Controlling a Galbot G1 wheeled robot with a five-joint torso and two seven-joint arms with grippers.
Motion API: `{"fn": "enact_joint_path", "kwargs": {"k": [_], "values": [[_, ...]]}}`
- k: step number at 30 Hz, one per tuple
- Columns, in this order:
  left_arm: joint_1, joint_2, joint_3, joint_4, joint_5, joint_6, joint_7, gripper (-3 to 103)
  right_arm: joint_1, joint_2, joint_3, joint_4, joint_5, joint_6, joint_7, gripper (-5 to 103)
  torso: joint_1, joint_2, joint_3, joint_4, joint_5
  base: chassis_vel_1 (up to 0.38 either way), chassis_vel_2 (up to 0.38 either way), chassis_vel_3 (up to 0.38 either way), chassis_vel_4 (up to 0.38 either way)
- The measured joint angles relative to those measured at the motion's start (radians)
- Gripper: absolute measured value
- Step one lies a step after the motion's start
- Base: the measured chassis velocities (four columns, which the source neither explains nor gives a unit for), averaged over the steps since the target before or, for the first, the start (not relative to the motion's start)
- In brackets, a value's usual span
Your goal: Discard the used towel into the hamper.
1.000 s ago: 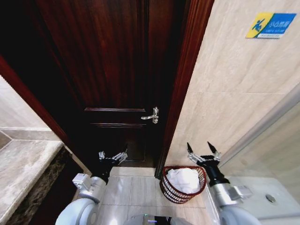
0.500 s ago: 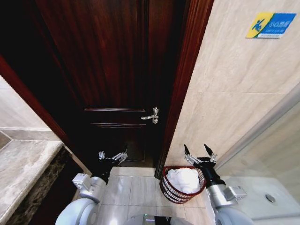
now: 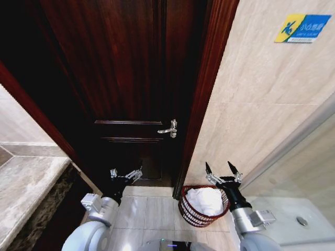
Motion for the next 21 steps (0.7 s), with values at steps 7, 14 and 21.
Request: {"fn": "enact_joint_path", "kwargs": {"k": [7,14,21], "values": [[0.000,0.000,0.000,0.000,0.000,0.000,0.000,99,0.002,-0.017,0.002,-0.005,0.004,0.005,0.001,100,0.000,0.000,0.000,0.0000,0.0000,0.000,0.000,0.000,0.000],[0.000,0.000,0.000,0.000,0.000,0.000,0.000,99,0.010,-0.020,-0.016,-0.019,0.005,0.016,0.029,100,0.000,0.000,0.000,0.0000,0.0000,0.000,0.000,0.000,0.000],[0.000,0.000,0.000,0.000,0.000,0.000,0.000,99,0.022,-0.028,-0.019,-0.024,0.014,0.017,0.022,100,0.000,0.000,0.000,0.0000,0.0000,0.000,0.000,0.000,0.000]]}}
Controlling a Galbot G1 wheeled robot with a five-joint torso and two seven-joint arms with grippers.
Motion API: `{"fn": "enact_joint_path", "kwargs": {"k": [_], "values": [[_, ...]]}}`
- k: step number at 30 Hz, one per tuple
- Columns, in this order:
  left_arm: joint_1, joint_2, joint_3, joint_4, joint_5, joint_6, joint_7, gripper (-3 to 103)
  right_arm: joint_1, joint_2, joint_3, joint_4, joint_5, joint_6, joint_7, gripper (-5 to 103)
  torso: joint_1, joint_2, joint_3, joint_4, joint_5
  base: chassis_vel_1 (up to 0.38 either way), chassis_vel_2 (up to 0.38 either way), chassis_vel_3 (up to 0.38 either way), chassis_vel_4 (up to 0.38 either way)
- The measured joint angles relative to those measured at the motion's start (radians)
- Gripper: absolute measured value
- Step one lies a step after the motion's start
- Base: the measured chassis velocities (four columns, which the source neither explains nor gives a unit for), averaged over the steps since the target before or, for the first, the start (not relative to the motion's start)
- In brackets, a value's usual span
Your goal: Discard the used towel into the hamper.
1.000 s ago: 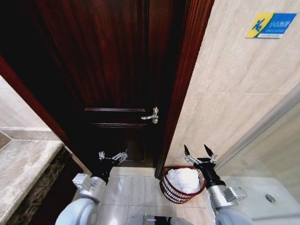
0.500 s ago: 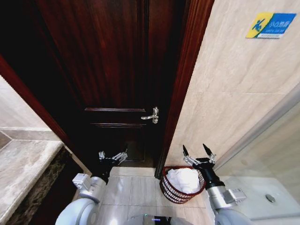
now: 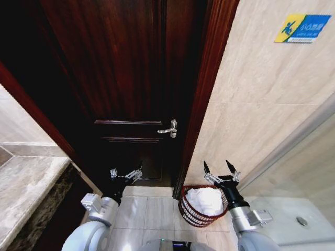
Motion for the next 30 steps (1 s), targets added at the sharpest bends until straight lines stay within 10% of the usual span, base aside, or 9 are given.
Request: {"fn": "enact_joint_path", "kwargs": {"k": [30], "values": [[0.000,0.000,0.000,0.000,0.000,0.000,0.000,99,0.011,0.012,-0.010,0.004,0.019,-0.004,-0.039,100,0.000,0.000,0.000,0.0000,0.0000,0.000,0.000,0.000,0.000]]}}
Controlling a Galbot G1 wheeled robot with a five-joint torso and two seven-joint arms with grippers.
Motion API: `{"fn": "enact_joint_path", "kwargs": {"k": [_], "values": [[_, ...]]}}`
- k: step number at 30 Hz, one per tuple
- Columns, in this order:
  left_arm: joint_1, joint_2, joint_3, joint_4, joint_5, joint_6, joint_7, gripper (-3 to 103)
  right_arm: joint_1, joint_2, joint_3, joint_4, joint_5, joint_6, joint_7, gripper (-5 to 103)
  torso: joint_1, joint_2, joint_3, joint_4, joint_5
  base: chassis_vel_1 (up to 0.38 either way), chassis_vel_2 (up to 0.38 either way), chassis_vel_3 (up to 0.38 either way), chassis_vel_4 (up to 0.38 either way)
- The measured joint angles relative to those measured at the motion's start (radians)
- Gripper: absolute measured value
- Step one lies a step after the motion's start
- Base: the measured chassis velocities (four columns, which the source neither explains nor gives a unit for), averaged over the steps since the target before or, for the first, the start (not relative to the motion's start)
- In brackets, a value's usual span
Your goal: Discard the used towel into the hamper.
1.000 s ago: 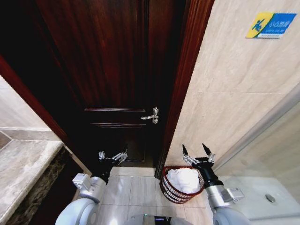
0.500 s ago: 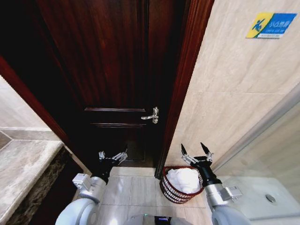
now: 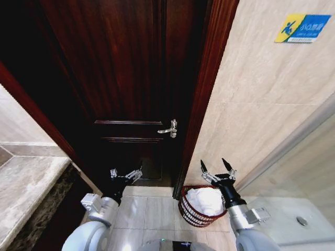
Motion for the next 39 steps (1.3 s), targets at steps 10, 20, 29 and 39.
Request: {"fn": "enact_joint_path", "kwargs": {"k": [10,20,29,39], "values": [[0.000,0.000,0.000,0.000,0.000,0.000,0.000,99,0.000,0.010,0.002,0.001,0.007,0.006,0.008,100,0.000,0.000,0.000,0.0000,0.0000,0.000,0.000,0.000,0.000],[0.000,0.000,0.000,0.000,0.000,0.000,0.000,99,0.000,0.011,0.002,0.000,0.008,0.007,0.009,100,0.000,0.000,0.000,0.0000,0.0000,0.000,0.000,0.000,0.000],[0.000,0.000,0.000,0.000,0.000,0.000,0.000,99,0.000,0.011,0.002,0.000,0.008,0.007,0.010,100,0.000,0.000,0.000,0.0000,0.0000,0.000,0.000,0.000,0.000],[0.000,0.000,0.000,0.000,0.000,0.000,0.000,99,0.000,0.011,0.002,0.000,0.008,0.007,0.010,100,0.000,0.000,0.000,0.0000,-0.0003,-0.021,-0.020,0.027,0.017]]}}
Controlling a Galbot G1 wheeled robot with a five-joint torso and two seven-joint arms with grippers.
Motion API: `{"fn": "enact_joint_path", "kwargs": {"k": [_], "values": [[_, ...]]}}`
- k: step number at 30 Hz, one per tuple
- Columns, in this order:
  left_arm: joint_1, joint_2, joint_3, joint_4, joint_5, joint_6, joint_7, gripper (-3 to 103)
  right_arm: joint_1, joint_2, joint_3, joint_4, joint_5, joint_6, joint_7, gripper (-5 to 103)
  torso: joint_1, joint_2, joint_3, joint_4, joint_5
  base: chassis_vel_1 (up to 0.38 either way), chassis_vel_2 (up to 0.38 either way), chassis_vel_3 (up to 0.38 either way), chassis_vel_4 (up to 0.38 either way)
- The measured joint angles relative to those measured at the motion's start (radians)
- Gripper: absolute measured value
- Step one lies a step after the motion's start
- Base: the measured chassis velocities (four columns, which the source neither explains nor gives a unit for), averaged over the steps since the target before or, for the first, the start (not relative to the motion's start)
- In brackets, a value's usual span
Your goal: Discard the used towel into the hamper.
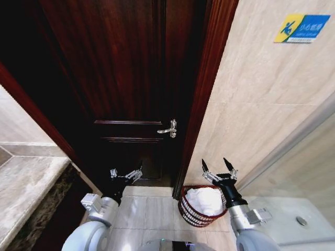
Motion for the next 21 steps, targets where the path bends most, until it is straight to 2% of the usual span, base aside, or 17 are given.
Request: {"fn": "enact_joint_path", "kwargs": {"k": [14,21], "values": [[0.000,-0.001,0.000,0.000,0.000,0.000,0.000,99,0.000,-0.001,0.001,0.000,0.000,0.000,0.000,100,0.000,0.000,0.000,-0.0003,0.0009,-0.156,-0.176,0.160,0.168],[0.000,0.000,0.000,0.000,0.000,0.000,0.000,99,0.000,0.000,0.000,0.000,0.000,0.000,0.000,100,0.000,0.000,0.000,0.0001,-0.0001,-0.002,-0.001,0.005,-0.002]]}}
